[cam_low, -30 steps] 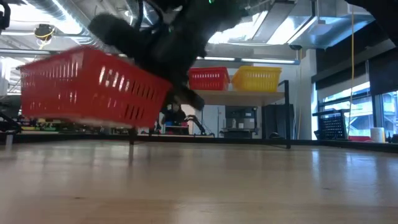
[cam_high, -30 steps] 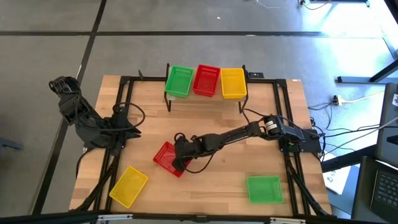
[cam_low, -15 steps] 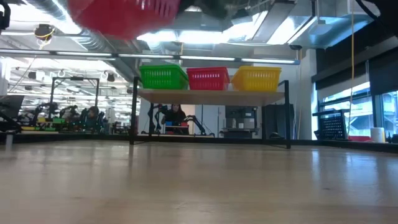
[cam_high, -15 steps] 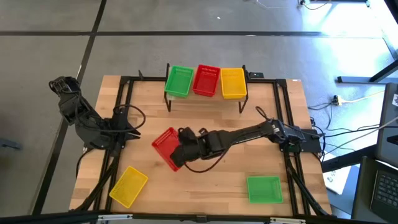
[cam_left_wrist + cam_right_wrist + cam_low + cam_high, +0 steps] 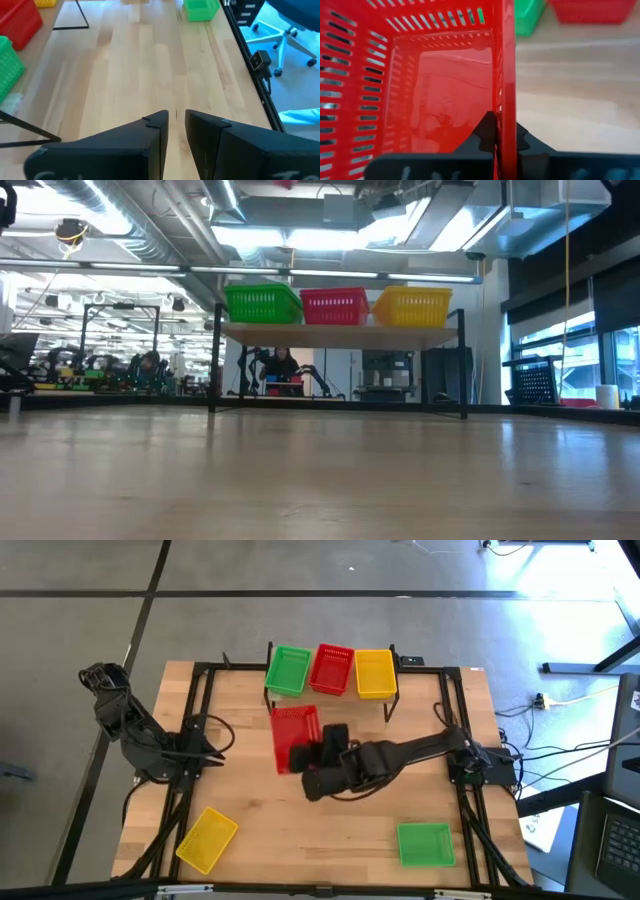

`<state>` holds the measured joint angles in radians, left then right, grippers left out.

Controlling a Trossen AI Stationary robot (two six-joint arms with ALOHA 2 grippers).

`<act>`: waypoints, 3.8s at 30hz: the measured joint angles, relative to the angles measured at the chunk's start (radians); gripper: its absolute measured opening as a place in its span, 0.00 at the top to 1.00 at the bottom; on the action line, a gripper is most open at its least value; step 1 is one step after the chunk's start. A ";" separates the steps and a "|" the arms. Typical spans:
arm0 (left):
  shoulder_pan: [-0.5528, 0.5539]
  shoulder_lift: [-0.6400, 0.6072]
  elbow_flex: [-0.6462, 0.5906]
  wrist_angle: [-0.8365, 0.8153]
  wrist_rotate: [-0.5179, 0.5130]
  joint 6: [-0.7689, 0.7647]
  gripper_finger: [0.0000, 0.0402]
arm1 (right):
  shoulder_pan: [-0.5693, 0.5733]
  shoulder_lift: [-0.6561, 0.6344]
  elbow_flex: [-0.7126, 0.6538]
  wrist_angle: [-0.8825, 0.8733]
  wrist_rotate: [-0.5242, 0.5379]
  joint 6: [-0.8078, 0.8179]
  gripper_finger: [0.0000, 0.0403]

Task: Stack baskets on shelf by color
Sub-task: Stack the red bin on top of the red bins on the shelf, then stack the green bin on top of the green bins on the shelf

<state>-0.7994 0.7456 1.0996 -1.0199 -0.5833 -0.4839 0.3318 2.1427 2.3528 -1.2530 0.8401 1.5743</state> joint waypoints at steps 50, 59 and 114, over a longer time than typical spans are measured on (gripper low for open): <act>0.000 0.000 0.000 0.000 0.001 0.051 0.86 | -0.628 0.007 -0.020 -0.215 -0.261 -0.036 1.00; 0.000 0.000 0.000 0.000 0.001 0.051 0.86 | -0.629 0.042 -0.021 -0.231 -0.297 -0.065 1.00; 0.000 -0.001 0.000 -0.067 -0.036 -0.129 0.86 | -0.288 -0.029 0.004 -0.167 0.085 -0.585 0.78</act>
<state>-0.7994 0.7448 1.1000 -1.0871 -0.6194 -0.6127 0.0438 2.1139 2.3569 -1.4203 0.9253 0.9892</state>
